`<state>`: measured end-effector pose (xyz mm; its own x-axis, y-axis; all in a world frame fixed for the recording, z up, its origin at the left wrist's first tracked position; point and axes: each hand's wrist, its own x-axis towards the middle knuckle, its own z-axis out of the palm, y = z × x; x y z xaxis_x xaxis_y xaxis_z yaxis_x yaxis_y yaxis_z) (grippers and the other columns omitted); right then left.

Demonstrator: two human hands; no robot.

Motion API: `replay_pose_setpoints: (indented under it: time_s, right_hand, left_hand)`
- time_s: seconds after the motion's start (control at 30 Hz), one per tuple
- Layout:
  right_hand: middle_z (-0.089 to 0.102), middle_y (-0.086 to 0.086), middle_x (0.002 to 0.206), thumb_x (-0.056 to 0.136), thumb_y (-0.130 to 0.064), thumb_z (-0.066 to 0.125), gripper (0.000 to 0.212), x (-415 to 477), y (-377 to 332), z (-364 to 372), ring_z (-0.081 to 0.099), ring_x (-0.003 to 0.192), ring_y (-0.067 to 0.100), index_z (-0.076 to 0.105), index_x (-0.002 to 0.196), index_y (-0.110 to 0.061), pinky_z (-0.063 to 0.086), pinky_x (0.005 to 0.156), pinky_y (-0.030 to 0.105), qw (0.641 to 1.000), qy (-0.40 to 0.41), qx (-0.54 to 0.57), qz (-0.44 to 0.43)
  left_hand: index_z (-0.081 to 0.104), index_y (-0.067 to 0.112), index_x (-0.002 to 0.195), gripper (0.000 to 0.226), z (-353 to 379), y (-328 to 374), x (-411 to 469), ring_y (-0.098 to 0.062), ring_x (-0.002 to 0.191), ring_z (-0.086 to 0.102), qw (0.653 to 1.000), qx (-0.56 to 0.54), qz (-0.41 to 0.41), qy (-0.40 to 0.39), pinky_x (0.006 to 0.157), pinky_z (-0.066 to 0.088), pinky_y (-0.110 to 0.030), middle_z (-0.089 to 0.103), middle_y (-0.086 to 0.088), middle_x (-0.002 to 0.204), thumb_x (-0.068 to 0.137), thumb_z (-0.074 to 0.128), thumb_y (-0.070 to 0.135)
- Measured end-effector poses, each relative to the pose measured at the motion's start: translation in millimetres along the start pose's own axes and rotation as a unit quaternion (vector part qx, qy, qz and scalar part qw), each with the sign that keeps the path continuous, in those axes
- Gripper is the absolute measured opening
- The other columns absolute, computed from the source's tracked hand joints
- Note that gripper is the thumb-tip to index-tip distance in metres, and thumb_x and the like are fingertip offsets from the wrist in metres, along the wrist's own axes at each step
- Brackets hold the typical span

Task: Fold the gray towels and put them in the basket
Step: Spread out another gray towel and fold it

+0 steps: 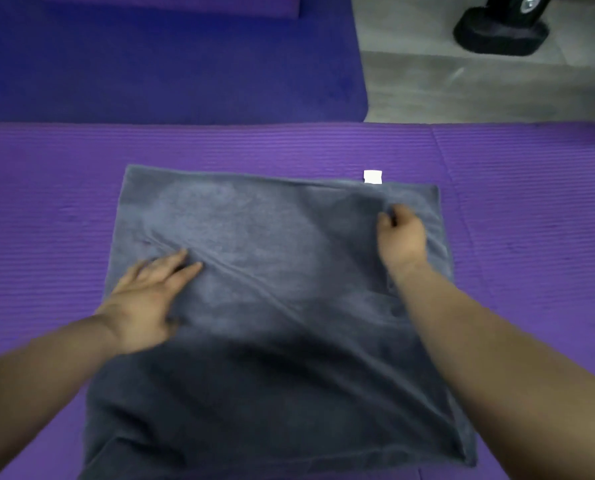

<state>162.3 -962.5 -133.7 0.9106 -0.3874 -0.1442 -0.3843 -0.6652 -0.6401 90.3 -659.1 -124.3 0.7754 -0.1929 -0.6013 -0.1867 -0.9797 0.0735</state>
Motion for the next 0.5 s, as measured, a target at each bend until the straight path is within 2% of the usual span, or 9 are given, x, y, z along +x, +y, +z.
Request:
replay_pose_setpoints:
  time_s: [0.1, 0.17, 0.2, 0.23, 0.27, 0.33, 0.37, 0.43, 0.5]
  right_hand:
    - [0.048, 0.007, 0.061, 0.093, -0.010, 0.044, 0.029, 25, 23, -17, 0.048, 0.067, 0.015, 0.049, 0.065, -0.012, 0.035, 0.047, 0.017, 0.991, -0.010, 0.090, 0.096]
    - [0.044, 0.005, 0.059, 0.092, -0.014, 0.049, 0.033, 27, 35, -22, 0.046, 0.047, 0.012, 0.047, 0.059, -0.015, 0.030, 0.031, 0.010, 0.978, -0.073, 0.135, 0.144]
    - [0.046, 0.005, 0.061, 0.091, -0.017, 0.053, 0.030, 22, 38, -23, 0.045, 0.048, 0.012, 0.049, 0.061, -0.015, 0.031, 0.032, 0.010, 0.976, -0.103, 0.121, 0.146]
    - [0.051, 0.005, 0.068, 0.089, -0.019, 0.057, 0.021, 16, 40, -21, 0.049, 0.058, 0.014, 0.053, 0.069, -0.013, 0.035, 0.037, 0.010, 0.979, -0.119, 0.095, 0.138]
    - [0.054, 0.005, 0.080, 0.086, -0.020, 0.061, 0.010, 11, 41, -18, 0.052, 0.073, 0.016, 0.055, 0.084, -0.012, 0.041, 0.050, 0.011, 0.982, -0.124, 0.069, 0.122]
    - [0.058, 0.006, 0.101, 0.082, -0.019, 0.066, 0.036, 3, 41, -12, 0.055, 0.099, 0.018, 0.051, 0.112, -0.008, 0.043, 0.084, 0.020, 0.989, -0.129, 0.023, 0.067]
    - [0.059, 0.007, 0.111, 0.080, -0.018, 0.067, 0.045, 0, 39, -8, 0.054, 0.108, 0.020, 0.047, 0.119, -0.007, 0.041, 0.094, 0.027, 0.991, -0.126, 0.019, 0.044]
    - [0.055, 0.007, 0.122, 0.081, -0.018, 0.066, 0.055, -1, 35, -2, 0.052, 0.114, 0.021, 0.040, 0.129, -0.008, 0.039, 0.100, 0.029, 0.991, -0.102, 0.067, 0.055]
    - [0.053, 0.004, 0.109, 0.086, -0.017, 0.060, 0.056, 4, 30, -1, 0.050, 0.104, 0.015, 0.034, 0.134, -0.008, 0.037, 0.091, 0.020, 0.980, -0.073, 0.157, 0.102]
  left_hand:
    - [-0.014, 0.026, 0.142, 0.105, 4, 32, 0, -0.015, 0.144, -0.006, 0.997, -0.012, 0.071, 0.027, 0.104, -0.012, -0.018, -0.015, 0.000, 0.154, 0.046, 0.000, 0.066]
    - [-0.014, 0.029, 0.143, 0.110, 9, 47, 3, -0.015, 0.144, -0.008, 0.996, 0.011, 0.082, 0.013, 0.101, -0.013, -0.019, -0.020, 0.000, 0.153, 0.039, -0.008, 0.065]
    - [-0.011, 0.028, 0.144, 0.111, 13, 51, 5, -0.016, 0.144, -0.006, 0.996, 0.019, 0.084, 0.018, 0.102, -0.011, -0.021, -0.019, 0.000, 0.153, 0.040, -0.007, 0.065]
    - [0.000, 0.026, 0.146, 0.109, 14, 55, 6, -0.019, 0.144, 0.004, 0.995, 0.030, 0.092, 0.038, 0.105, -0.004, -0.025, -0.011, -0.003, 0.154, 0.044, -0.002, 0.065]
    - [0.022, 0.021, 0.144, 0.105, 12, 57, 7, -0.022, 0.139, 0.027, 0.990, 0.065, 0.109, 0.055, 0.107, 0.012, -0.030, 0.011, -0.009, 0.152, 0.050, 0.007, 0.064]
    - [0.065, 0.017, 0.114, 0.083, 15, 57, 10, -0.022, 0.103, 0.066, 0.988, 0.071, 0.114, 0.080, 0.087, 0.046, -0.035, 0.062, -0.014, 0.121, 0.056, 0.024, 0.060]
    - [0.070, 0.019, 0.103, 0.075, 16, 57, 11, -0.021, 0.091, 0.070, 0.986, 0.083, 0.118, 0.078, 0.078, 0.052, -0.034, 0.069, -0.011, 0.108, 0.058, 0.027, 0.059]
    - [0.072, 0.019, 0.098, 0.067, 18, 57, 14, -0.021, 0.086, 0.071, 0.982, 0.092, 0.128, 0.102, 0.085, 0.051, -0.030, 0.072, -0.008, 0.102, 0.062, 0.030, 0.058]
    - [0.072, 0.016, 0.097, 0.058, 13, 55, 21, -0.025, 0.085, 0.071, 0.976, 0.067, 0.132, 0.161, 0.089, 0.036, -0.029, 0.071, -0.010, 0.101, 0.069, 0.035, 0.051]
